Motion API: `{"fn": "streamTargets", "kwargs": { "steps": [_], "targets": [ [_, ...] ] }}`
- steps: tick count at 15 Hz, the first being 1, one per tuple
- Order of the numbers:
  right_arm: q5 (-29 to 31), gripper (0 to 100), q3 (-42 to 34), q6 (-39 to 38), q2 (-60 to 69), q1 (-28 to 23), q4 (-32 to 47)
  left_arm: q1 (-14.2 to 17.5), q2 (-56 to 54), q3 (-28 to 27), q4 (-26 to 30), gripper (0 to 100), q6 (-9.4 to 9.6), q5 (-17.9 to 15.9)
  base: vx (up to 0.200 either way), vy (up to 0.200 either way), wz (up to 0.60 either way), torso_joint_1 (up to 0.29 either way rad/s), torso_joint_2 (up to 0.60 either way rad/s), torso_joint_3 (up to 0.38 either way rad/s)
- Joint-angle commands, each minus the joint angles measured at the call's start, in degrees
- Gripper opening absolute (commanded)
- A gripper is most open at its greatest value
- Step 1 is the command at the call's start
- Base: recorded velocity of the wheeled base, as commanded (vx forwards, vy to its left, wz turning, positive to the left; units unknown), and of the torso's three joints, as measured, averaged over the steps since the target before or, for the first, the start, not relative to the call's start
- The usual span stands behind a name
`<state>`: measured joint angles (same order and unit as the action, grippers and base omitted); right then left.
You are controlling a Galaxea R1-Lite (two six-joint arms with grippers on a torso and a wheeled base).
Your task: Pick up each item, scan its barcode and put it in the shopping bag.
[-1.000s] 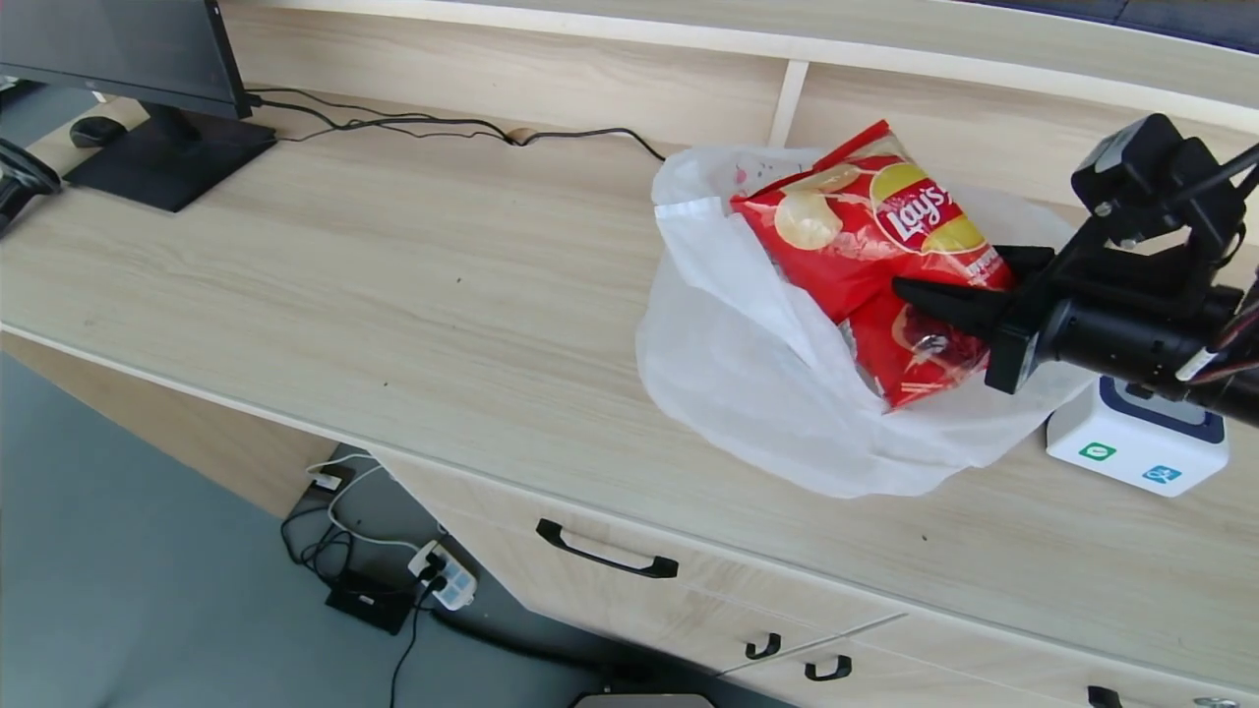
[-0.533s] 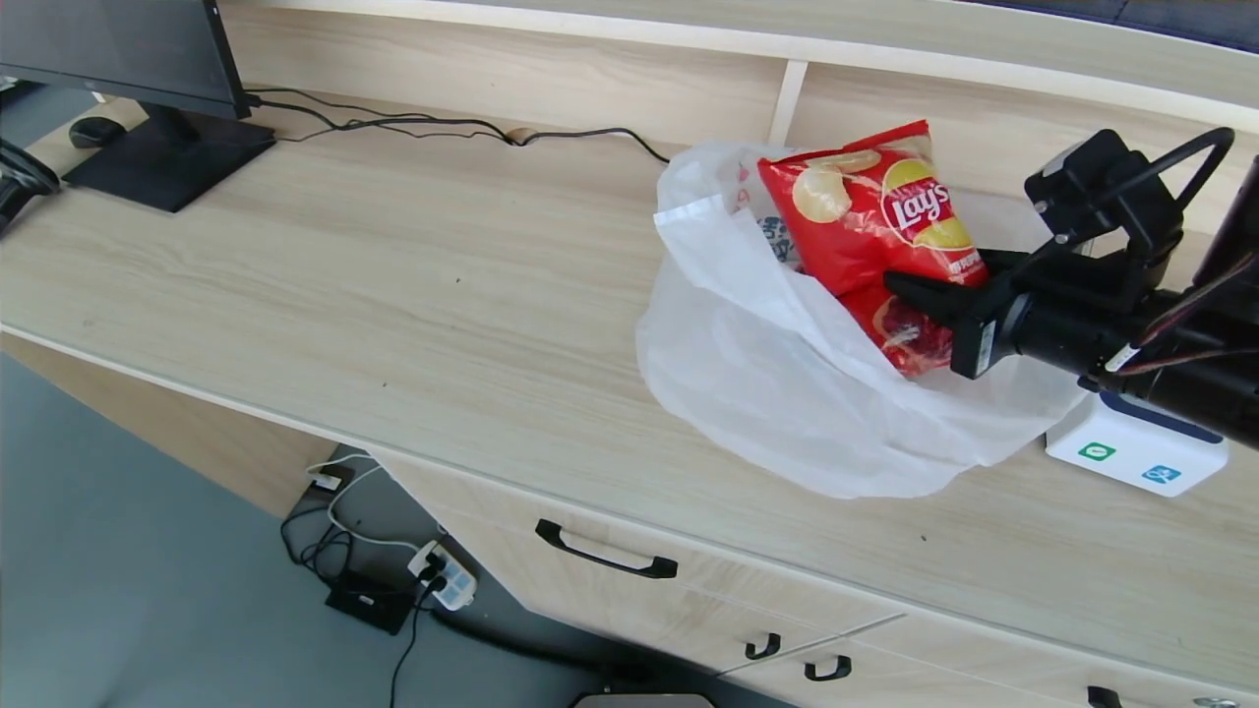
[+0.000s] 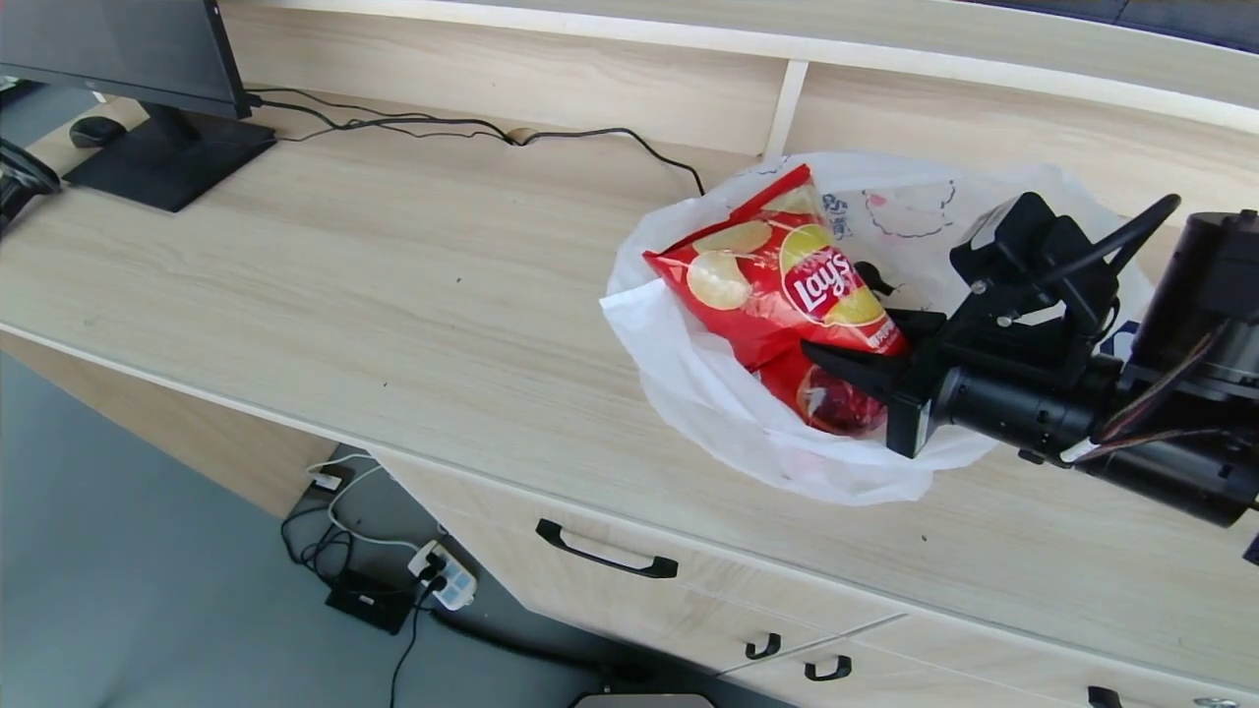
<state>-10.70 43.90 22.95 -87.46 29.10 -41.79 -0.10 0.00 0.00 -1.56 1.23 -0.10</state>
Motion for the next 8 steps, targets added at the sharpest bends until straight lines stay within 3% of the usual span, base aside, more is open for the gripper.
{"fn": "streamTargets", "kwargs": {
  "steps": [1, 6, 8],
  "targets": [
    [0.16, 0, -1.27, -0.63, 0.0, -0.89, -0.93, 0.01, 0.09, 0.0, -0.02, 100, 0.0, 0.01, 0.0, 0.0, 0.0, 0.0, 0.0, 0.0],
    [0.24, 0, -0.66, -0.63, 0.44, -7.92, -1.45, 0.01, 0.09, 0.0, -0.02, 100, 0.0, 0.01, 0.0, 0.0, 0.0, 0.0, 0.0, 0.0],
    [0.16, 0, -1.54, -0.54, 0.44, -8.09, -1.72, 0.01, 0.09, 0.0, -0.02, 100, 0.09, 0.01, 0.0, 0.0, 0.0, 0.0, 0.0, 0.0]
  ]
}}
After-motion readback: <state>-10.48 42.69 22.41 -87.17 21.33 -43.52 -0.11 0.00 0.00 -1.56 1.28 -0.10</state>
